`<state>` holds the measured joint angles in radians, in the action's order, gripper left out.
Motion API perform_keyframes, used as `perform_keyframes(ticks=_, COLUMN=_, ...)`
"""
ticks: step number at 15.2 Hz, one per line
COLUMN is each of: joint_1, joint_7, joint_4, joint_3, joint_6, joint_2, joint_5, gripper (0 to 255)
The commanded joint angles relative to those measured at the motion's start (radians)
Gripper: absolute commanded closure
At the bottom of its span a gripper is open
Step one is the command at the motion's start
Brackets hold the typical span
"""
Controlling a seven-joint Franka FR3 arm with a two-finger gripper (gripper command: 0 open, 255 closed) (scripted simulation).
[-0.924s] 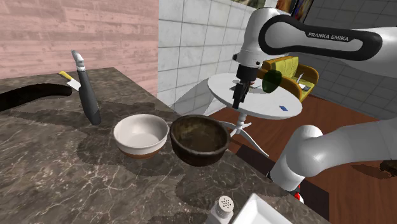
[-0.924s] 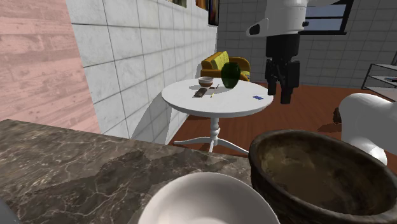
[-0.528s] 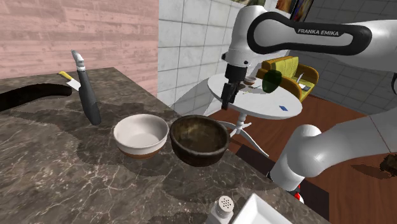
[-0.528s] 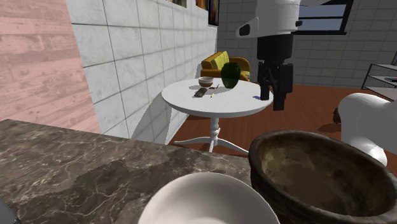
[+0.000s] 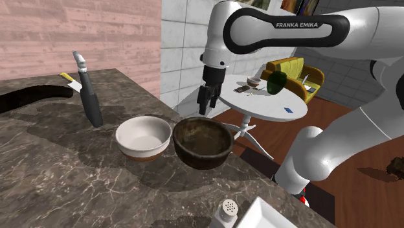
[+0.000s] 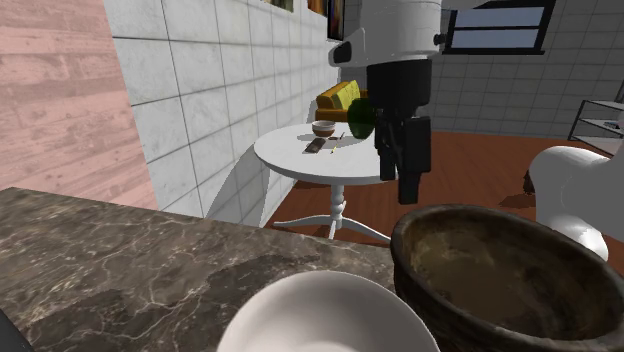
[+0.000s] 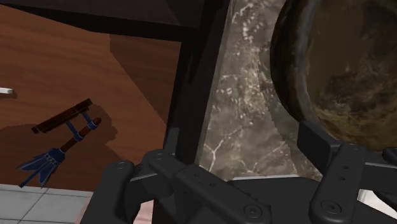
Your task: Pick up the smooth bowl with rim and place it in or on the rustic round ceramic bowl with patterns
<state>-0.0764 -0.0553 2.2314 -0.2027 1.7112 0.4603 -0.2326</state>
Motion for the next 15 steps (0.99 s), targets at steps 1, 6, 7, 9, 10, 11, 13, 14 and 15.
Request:
perform_keyframes(ticks=1, joint_1=-0.009, joint_7=-0.029, joint_4=-0.045, joint_3=-0.027, joint_6=0.023, joint_2=-0.061, joint_5=-0.010, gripper=0)
perform_keyframes(ticks=6, joint_1=-0.032, joint_7=-0.109, joint_4=-0.189, joint_3=-0.092, joint_6=0.056, joint_2=-0.224, joint_5=-0.011, gripper=0)
perform_keyframes(ticks=7, joint_1=-0.037, joint_7=-0.126, joint_4=-0.221, joint_3=-0.104, joint_6=0.060, joint_2=-0.258, joint_5=-0.008, gripper=0)
perform_keyframes(ticks=9, joint_1=-0.048, joint_7=-0.161, joint_4=-0.290, joint_3=-0.128, joint_6=0.067, joint_2=-0.327, joint_5=0.002, gripper=0)
perform_keyframes(ticks=10, joint_1=-0.054, joint_7=-0.178, joint_4=-0.326, joint_3=-0.139, joint_6=0.069, joint_2=-0.363, joint_5=0.009, gripper=0)
perform_keyframes(ticks=11, joint_1=-0.061, joint_7=-0.196, joint_4=-0.363, joint_3=-0.150, joint_6=0.070, joint_2=-0.399, joint_5=0.017, gripper=0)
perform_keyframes(ticks=13, joint_1=-0.070, joint_7=-0.217, joint_4=-0.408, joint_3=-0.160, joint_6=0.069, joint_2=-0.441, joint_5=0.027, gripper=0)
perform_keyframes(ticks=14, joint_1=-0.072, joint_7=-0.217, joint_4=-0.395, joint_3=-0.161, joint_6=0.083, joint_2=-0.441, joint_5=0.027, gripper=0)
perform_keyframes(ticks=15, joint_1=-0.073, joint_7=-0.216, joint_4=-0.382, joint_3=-0.163, joint_6=0.096, joint_2=-0.442, joint_5=0.026, gripper=0)
